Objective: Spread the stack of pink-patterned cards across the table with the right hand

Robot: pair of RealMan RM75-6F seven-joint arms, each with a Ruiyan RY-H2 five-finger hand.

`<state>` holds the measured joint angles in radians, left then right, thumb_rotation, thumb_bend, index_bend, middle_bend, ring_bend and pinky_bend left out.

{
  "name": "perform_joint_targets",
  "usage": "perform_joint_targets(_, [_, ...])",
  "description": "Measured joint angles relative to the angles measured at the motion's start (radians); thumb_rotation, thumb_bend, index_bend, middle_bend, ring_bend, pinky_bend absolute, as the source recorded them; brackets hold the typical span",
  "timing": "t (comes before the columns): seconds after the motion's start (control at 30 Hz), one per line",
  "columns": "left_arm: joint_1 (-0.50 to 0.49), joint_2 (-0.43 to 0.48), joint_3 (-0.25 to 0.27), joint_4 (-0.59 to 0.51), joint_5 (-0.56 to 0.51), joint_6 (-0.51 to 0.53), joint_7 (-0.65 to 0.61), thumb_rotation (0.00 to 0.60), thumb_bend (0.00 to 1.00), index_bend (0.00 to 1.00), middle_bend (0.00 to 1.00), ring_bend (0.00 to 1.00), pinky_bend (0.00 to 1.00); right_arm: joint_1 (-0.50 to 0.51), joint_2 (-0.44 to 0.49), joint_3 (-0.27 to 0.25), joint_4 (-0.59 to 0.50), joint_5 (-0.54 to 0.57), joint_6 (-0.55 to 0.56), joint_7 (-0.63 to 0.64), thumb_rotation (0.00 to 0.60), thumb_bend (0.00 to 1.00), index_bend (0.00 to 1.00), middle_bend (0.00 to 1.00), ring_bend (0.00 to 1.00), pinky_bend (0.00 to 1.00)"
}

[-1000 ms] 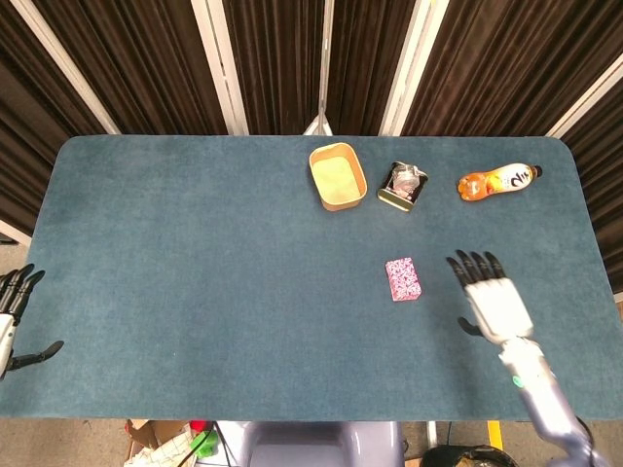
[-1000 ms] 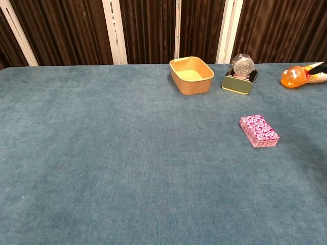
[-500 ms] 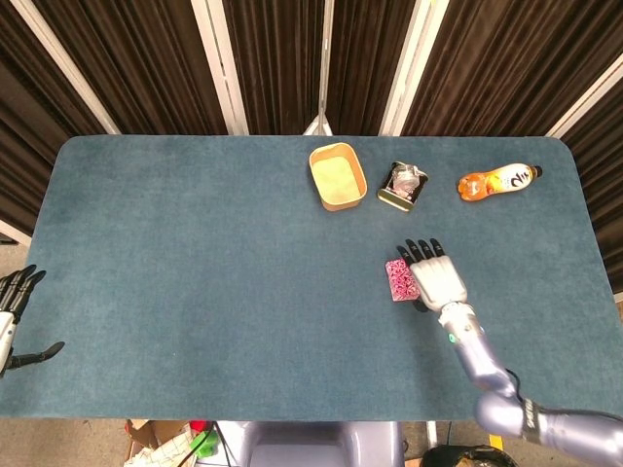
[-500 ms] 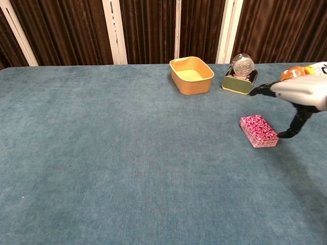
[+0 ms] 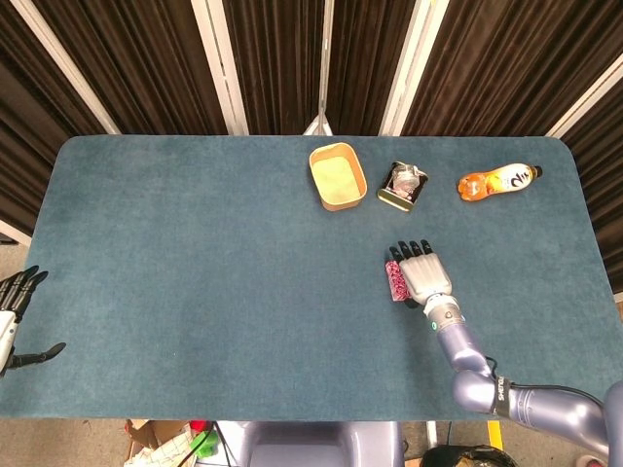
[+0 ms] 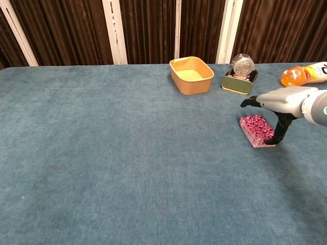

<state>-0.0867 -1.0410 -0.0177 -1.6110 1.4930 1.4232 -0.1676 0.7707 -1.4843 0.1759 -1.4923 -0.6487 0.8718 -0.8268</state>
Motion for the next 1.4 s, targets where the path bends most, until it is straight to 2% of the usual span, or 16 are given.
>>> perform_joint_targets(0.17, [-0.001,0.003,0.001,-0.003,-0.003,-0.005,-0.002,0.600,0.00,0.00,0.00,0.00,0.00,0.015,-0.010,-0.020,0.011,0.018,0.005,0.000,0.600,0.25,0.02,0.04,0.00,0.00])
perform_joint_targets(0.47, [-0.002,0.004,0.001,-0.004,-0.006,-0.008,-0.001,0.600,0.00,0.00,0.00,0.00,0.00,0.031,-0.027,-0.039,0.030,0.026,0.016,0.027,0.600,0.25,0.12,0.13,0.00,0.00])
perform_joint_targets(0.63, [-0.003,0.005,0.002,-0.005,-0.008,-0.010,-0.001,0.600,0.00,0.00,0.00,0.00,0.00,0.038,-0.037,-0.049,0.044,0.020,0.024,0.041,0.600,0.25,0.22,0.23,0.00,0.00])
perform_joint_targets(0.77, [-0.003,0.005,0.002,-0.005,-0.008,-0.011,0.000,0.600,0.00,0.00,0.00,0.00,0.00,0.040,-0.042,-0.054,0.054,0.016,0.029,0.050,0.600,0.25,0.28,0.27,0.02,0.00])
perform_joint_targets(0.93, [-0.003,0.005,0.003,-0.005,-0.008,-0.010,0.000,0.600,0.00,0.00,0.00,0.00,0.00,0.041,-0.047,-0.060,0.063,0.010,0.037,0.063,0.600,0.25,0.43,0.35,0.08,0.00])
perform_joint_targets(1.03, [-0.003,0.005,0.003,-0.006,-0.008,-0.010,-0.001,0.600,0.00,0.00,0.00,0.00,0.00,0.040,-0.047,-0.062,0.062,-0.003,0.047,0.076,0.600,0.25,0.47,0.38,0.10,0.00])
perform_joint_targets(1.4, [-0.002,0.004,0.003,-0.005,-0.009,-0.008,0.003,0.600,0.00,0.00,0.00,0.00,0.00,0.029,0.005,-0.065,0.010,-0.043,0.087,0.100,0.600,0.25,0.48,0.39,0.11,0.00])
